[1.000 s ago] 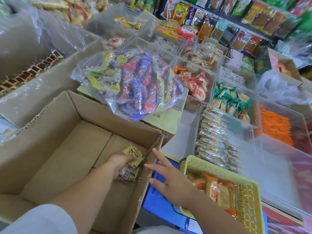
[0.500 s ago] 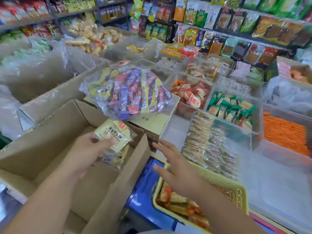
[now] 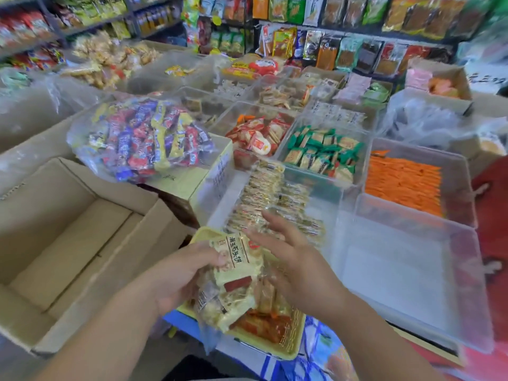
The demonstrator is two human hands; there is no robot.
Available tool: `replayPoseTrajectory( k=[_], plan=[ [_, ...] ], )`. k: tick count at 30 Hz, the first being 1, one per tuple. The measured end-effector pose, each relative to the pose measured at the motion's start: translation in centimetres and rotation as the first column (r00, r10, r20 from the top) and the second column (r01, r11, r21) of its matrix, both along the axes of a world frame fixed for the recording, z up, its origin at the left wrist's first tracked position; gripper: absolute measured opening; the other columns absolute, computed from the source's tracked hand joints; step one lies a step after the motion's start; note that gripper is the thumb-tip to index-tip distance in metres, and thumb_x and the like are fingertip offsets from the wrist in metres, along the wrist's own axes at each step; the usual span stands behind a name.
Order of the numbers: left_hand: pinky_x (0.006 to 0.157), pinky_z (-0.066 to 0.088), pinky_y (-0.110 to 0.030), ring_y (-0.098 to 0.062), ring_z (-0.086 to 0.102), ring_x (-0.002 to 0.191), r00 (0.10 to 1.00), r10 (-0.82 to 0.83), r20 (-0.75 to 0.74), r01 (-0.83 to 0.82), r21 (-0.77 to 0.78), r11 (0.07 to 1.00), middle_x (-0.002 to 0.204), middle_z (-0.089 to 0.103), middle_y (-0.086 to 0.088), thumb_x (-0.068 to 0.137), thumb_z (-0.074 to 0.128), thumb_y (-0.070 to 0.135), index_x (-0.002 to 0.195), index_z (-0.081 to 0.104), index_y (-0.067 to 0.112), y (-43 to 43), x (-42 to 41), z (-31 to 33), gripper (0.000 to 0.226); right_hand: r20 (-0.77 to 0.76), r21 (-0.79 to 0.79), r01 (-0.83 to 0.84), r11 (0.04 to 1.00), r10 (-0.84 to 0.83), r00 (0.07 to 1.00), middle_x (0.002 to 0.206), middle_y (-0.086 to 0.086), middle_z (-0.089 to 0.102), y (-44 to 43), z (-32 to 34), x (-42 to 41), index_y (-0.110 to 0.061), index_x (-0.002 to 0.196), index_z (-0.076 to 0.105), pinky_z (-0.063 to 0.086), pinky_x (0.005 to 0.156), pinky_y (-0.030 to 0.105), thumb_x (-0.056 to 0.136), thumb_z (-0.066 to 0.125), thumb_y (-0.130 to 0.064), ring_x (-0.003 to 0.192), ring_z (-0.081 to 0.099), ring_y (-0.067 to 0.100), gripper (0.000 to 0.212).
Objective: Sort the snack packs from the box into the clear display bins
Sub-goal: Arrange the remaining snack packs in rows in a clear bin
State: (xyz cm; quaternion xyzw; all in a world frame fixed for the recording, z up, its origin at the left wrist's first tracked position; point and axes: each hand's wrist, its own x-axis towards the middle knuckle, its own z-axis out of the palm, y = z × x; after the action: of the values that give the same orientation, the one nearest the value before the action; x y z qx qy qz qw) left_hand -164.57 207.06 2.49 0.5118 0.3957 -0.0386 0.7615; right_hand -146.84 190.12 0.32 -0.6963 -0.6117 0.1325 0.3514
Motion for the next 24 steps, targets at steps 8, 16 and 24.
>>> replayPoseTrajectory(
  k=[8,16,24],
  plan=[
    [0.075,0.058,-0.031,-0.013,0.077,0.091,0.992,-0.121,0.048,0.125,-0.084,0.989,0.095,0.081,0.002,0.069,0.081,0.059,0.092,0.083,0.036,-0.1,4.7,-2.3,0.032,0.040,0.118,0.080,0.990,-0.085,0.996,0.155,-0.001,0.044,-1.5,-0.4,2.3,-0.016,0.129,0.066,0.038,0.114,0.043,0.087,0.070,-0.011,0.144,0.040,0.021,0.043],
    [0.059,0.058,-0.039,-0.032,0.071,0.092,0.987,0.132,0.091,-0.124,-0.090,0.988,0.125,0.071,-0.015,0.063,0.088,0.038,0.125,0.071,0.017,3.9,10.0,-5.7,0.067,-0.233,-0.097,0.607,0.789,-0.611,0.757,0.107,-0.010,0.067,-1.9,-3.1,8.4,-0.048,0.118,0.058,0.055,0.081,0.032,0.094,0.056,-0.052,0.091,0.066,0.018,0.024],
    [0.061,0.058,-0.036,-0.019,0.073,0.084,0.950,0.273,0.153,-0.281,0.035,0.959,0.097,0.077,0.002,0.089,0.075,0.008,0.117,0.070,0.018,7.5,14.4,-9.4,0.030,0.361,-0.161,0.630,0.760,-0.548,0.754,0.098,0.007,0.060,2.2,-5.1,17.2,-0.017,0.118,0.075,0.054,0.073,0.044,0.091,0.070,-0.009,0.093,0.059,0.034,0.028]
  ],
)
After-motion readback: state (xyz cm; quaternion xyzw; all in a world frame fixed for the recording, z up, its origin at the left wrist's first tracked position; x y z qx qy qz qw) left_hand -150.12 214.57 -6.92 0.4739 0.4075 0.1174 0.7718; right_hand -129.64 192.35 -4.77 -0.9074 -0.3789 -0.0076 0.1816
